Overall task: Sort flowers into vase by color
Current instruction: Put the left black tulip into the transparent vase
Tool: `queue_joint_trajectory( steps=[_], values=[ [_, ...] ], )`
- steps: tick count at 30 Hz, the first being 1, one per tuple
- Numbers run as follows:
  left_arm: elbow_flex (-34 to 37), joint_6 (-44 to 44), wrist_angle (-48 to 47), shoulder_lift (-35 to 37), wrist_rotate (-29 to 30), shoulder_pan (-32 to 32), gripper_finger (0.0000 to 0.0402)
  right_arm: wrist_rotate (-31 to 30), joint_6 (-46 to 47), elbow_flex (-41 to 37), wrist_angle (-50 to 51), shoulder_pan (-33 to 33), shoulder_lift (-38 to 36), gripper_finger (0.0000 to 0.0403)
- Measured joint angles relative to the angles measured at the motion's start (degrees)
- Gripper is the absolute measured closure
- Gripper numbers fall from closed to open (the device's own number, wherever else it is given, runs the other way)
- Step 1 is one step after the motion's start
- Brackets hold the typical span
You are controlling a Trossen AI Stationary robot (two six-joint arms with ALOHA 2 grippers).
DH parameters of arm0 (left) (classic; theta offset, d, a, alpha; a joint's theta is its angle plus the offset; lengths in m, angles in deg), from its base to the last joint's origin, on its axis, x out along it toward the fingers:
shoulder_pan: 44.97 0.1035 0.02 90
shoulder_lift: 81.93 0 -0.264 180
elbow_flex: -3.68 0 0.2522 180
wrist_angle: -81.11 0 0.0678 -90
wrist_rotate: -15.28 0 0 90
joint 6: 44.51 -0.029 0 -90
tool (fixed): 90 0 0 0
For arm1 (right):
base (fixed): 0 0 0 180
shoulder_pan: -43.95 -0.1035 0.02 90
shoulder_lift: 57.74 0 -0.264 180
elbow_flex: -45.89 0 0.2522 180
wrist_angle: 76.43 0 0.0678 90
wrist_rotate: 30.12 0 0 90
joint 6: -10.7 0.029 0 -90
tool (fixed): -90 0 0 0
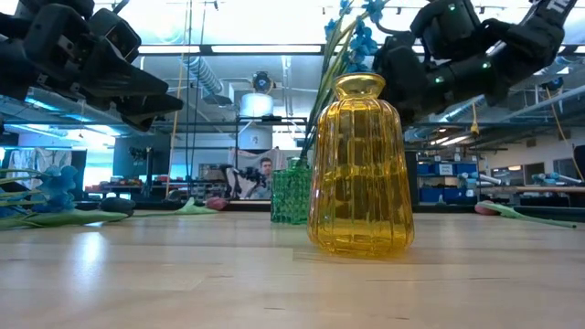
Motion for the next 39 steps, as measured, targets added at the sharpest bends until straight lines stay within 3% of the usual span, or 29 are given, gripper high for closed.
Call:
queue_joint_trajectory(
  steps=[10, 23, 33, 39],
  values=[
    [0.0, 0.0, 1.1, 0.0, 0.7, 0.0, 0.0193, 0.1, 5.2, 0.0, 21.3, -0.8, -10.1, 0.0114],
    [0.0, 0.9, 2.4, 0.0, 0.8, 0.0, 0.0193, 4.8, 24.5, 0.0, 42.9, -1.1, -19.6, 0.0114],
    [0.0, 17.3, 3.3, 0.0, 4.9, 0.0, 0.0193, 11.8, 48.8, 0.0, 45.7, -1.3, -25.0, 0.0114],
    [0.0, 27.5, 3.2, 0.0, 5.0, 0.0, 0.0193, 12.9, 66.6, 0.0, 45.7, -3.6, -27.5, 0.0114]
  ],
)
